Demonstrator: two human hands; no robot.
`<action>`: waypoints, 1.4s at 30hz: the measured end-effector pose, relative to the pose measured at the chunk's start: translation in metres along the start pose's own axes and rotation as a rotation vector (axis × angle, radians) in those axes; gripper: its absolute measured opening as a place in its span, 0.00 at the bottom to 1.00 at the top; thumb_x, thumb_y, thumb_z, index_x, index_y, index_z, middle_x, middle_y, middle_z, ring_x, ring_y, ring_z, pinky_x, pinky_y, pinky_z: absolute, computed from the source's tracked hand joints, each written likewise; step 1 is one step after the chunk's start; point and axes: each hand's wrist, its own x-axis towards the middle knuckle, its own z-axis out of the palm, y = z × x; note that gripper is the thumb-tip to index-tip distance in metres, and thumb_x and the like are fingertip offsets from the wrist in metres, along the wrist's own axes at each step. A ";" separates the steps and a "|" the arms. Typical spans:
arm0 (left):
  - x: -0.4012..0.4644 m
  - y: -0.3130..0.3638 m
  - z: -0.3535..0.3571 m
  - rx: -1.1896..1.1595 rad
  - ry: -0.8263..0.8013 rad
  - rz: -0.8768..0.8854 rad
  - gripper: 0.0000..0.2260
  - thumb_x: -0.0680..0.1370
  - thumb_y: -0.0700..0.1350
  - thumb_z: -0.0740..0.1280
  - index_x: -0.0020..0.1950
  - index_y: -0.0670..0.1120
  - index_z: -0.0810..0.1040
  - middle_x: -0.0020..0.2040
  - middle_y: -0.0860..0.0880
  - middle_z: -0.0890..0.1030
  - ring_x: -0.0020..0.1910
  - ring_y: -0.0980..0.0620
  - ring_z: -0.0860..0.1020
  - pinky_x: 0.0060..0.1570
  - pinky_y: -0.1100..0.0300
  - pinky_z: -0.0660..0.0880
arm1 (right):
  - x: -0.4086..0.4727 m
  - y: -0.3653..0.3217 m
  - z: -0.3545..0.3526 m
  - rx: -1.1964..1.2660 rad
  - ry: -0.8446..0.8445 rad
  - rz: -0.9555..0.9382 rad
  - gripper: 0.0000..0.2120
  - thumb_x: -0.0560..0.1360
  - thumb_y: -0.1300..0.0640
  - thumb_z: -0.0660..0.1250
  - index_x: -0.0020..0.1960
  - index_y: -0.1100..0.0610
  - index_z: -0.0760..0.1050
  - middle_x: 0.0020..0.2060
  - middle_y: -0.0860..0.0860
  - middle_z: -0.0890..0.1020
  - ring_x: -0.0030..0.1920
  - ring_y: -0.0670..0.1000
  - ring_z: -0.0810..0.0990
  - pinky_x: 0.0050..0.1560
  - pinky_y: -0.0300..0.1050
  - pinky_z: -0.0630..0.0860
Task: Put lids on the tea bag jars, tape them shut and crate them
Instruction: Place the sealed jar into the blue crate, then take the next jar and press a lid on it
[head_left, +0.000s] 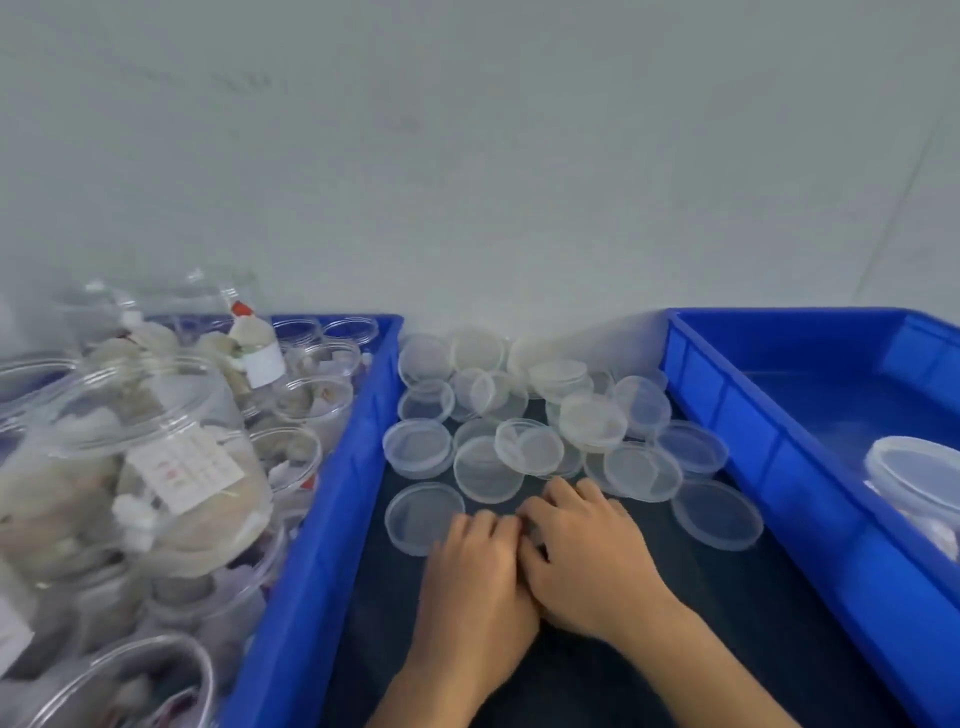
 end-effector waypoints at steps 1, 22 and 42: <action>-0.001 -0.003 0.004 -0.001 0.005 0.005 0.12 0.82 0.47 0.59 0.63 0.57 0.75 0.58 0.59 0.76 0.59 0.54 0.71 0.59 0.54 0.72 | 0.000 -0.002 0.006 -0.025 0.032 0.012 0.16 0.81 0.43 0.52 0.58 0.43 0.77 0.55 0.42 0.75 0.57 0.49 0.70 0.55 0.49 0.71; -0.051 0.015 -0.111 0.040 0.535 -0.210 0.26 0.74 0.44 0.54 0.65 0.45 0.83 0.57 0.48 0.84 0.54 0.44 0.84 0.51 0.49 0.83 | 0.046 -0.124 -0.049 0.956 0.173 -0.415 0.13 0.82 0.45 0.64 0.65 0.42 0.80 0.57 0.35 0.80 0.61 0.39 0.79 0.60 0.38 0.76; -0.085 -0.020 -0.174 0.015 0.910 -0.355 0.26 0.75 0.38 0.71 0.70 0.55 0.75 0.62 0.55 0.63 0.56 0.51 0.71 0.49 0.69 0.66 | 0.044 -0.185 -0.073 0.914 0.080 -0.724 0.34 0.72 0.49 0.80 0.72 0.35 0.68 0.63 0.38 0.78 0.63 0.47 0.79 0.60 0.52 0.81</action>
